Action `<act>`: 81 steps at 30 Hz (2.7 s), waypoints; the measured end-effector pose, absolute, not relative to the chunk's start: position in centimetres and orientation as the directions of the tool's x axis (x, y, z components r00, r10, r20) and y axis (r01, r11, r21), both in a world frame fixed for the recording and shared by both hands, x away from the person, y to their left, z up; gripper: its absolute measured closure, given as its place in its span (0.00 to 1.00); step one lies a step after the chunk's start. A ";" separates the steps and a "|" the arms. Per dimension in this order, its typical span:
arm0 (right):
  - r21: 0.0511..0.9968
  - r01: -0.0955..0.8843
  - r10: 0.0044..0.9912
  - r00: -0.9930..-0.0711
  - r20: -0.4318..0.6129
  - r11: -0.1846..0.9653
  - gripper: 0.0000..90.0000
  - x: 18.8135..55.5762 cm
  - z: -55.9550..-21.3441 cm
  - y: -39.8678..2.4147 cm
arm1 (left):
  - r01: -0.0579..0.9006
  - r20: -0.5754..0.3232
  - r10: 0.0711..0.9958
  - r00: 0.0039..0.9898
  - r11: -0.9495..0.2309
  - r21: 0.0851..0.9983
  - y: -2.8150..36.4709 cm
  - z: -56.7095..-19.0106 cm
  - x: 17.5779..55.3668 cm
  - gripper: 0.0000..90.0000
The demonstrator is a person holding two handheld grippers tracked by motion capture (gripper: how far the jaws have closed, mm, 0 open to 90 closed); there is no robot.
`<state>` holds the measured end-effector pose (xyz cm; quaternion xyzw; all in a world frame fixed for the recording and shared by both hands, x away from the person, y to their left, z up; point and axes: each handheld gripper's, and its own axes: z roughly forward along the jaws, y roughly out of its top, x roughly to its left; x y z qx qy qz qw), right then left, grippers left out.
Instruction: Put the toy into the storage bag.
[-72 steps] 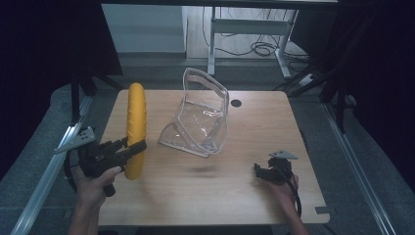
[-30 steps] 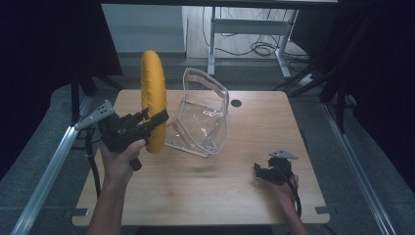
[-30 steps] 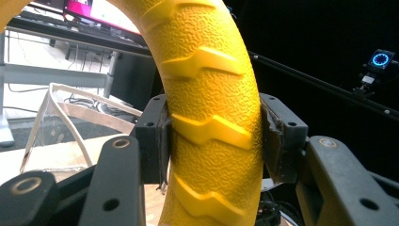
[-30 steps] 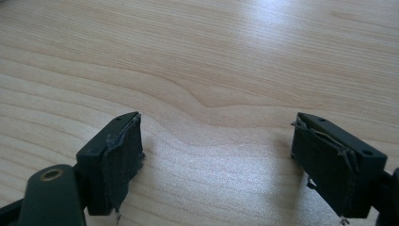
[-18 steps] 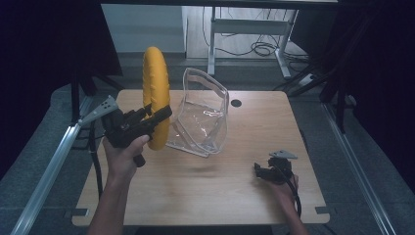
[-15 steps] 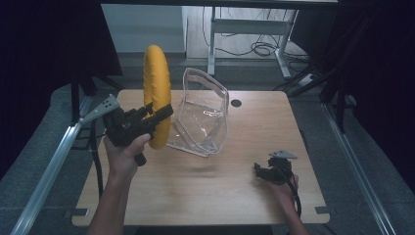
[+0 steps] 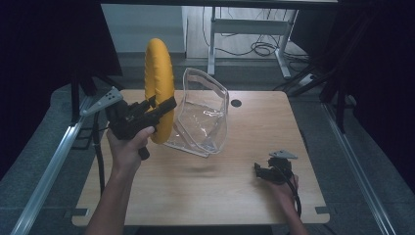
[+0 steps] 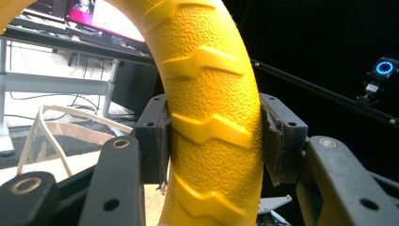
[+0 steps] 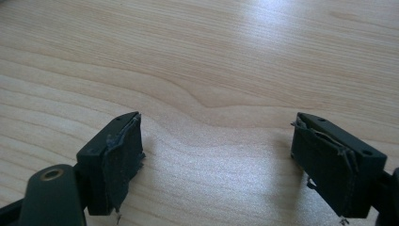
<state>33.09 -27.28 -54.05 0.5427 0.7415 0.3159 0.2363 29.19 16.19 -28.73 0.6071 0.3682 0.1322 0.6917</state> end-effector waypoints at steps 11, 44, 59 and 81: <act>0.724 0.656 0.954 -0.301 -0.008 0.213 0.19 33.1 -54.0 -27.3 | 0.254 -0.342 0.627 0.700 0.229 0.940 14.8 -27.7 29.8 0.56; 0.725 0.655 0.954 -0.301 -0.009 0.213 0.19 33.1 -54.0 -27.3 | 0.253 -0.335 0.537 0.774 0.223 0.941 7.7 -26.0 31.5 0.56; 0.727 0.653 0.954 -0.301 -0.011 0.214 0.19 33.1 -54.1 -27.3 | 0.283 -0.366 0.526 0.768 0.236 0.930 5.7 -27.6 33.5 0.56; 0.726 0.653 0.953 -0.304 -0.011 0.216 0.19 33.1 -54.1 -27.3 | 0.388 -0.445 0.534 0.719 0.223 0.895 5.0 -32.1 36.2 0.56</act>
